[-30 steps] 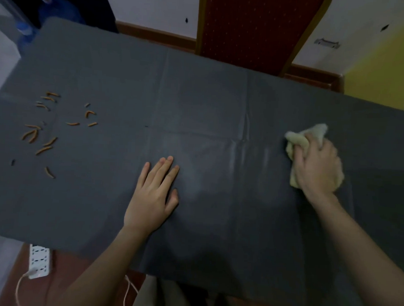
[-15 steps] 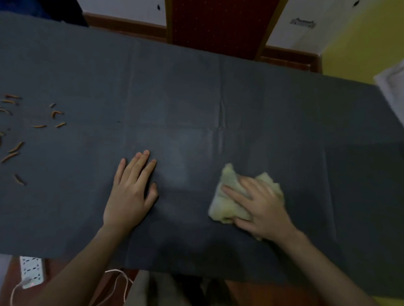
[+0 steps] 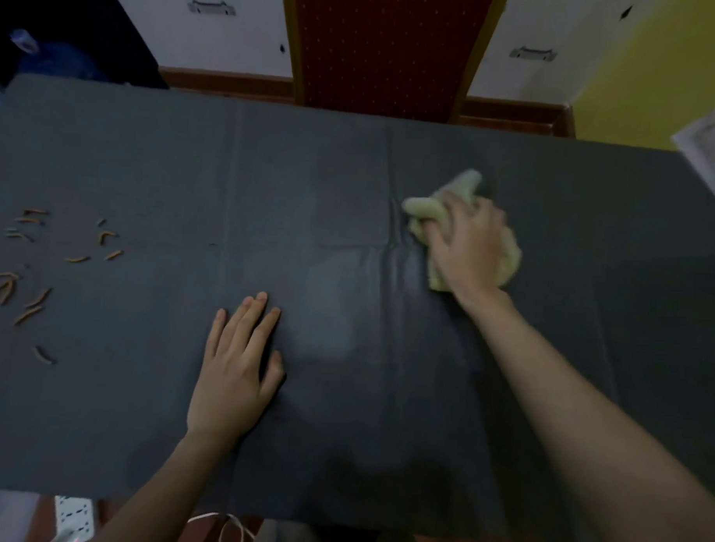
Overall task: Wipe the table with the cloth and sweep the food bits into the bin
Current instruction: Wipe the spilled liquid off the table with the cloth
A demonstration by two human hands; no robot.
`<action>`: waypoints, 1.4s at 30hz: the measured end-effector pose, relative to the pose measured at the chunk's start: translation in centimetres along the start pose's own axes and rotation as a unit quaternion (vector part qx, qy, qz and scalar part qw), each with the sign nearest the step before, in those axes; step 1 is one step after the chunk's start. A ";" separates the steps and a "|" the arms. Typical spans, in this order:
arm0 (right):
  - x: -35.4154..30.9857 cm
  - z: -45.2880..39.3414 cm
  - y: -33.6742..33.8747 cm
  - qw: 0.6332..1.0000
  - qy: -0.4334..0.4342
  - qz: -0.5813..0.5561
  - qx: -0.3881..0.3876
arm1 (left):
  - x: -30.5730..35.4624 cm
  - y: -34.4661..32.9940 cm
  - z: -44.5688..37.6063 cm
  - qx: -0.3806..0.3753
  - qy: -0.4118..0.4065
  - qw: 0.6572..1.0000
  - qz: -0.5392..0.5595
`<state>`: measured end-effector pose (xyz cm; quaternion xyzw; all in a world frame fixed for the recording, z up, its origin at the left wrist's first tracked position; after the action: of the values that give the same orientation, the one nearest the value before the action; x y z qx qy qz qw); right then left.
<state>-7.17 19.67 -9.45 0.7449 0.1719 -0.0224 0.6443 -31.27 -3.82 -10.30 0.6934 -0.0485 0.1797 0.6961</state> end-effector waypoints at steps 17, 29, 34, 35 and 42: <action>3.4 3.2 2.1 0.987 0.143 0.007 -0.076 | -0.6 -0.4 0.0 0.030 -0.015 0.999 -0.015; -16.4 -0.1 -4.0 0.885 0.449 -0.027 -0.123 | -0.6 -0.1 -0.1 0.000 -0.006 1.000 -0.028; -12.5 0.5 -2.7 0.826 0.523 -0.028 -0.207 | -1.1 0.2 0.0 0.012 -0.021 0.999 0.021; -10.9 -0.4 -2.3 0.833 0.515 -0.014 -0.201 | -1.3 0.4 0.1 0.017 -0.026 0.999 0.036; -11.0 -4.8 -2.5 0.945 0.299 -0.004 -0.131 | -7.1 2.3 2.0 0.012 0.053 0.998 -0.034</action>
<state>-19.13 22.07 -8.26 0.6257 0.3612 0.2209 0.6552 -38.27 -7.16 -10.29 0.6923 0.0141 0.1928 0.6952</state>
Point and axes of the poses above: each hand's wrist, its own z-axis away from the middle knuckle, its own y-axis out of the back of the hand, x = y × z, the point moved 2 cm from there along -z, towards the middle knuckle, and after that the axes turned 3 degrees about y, right-handed, at the moved point
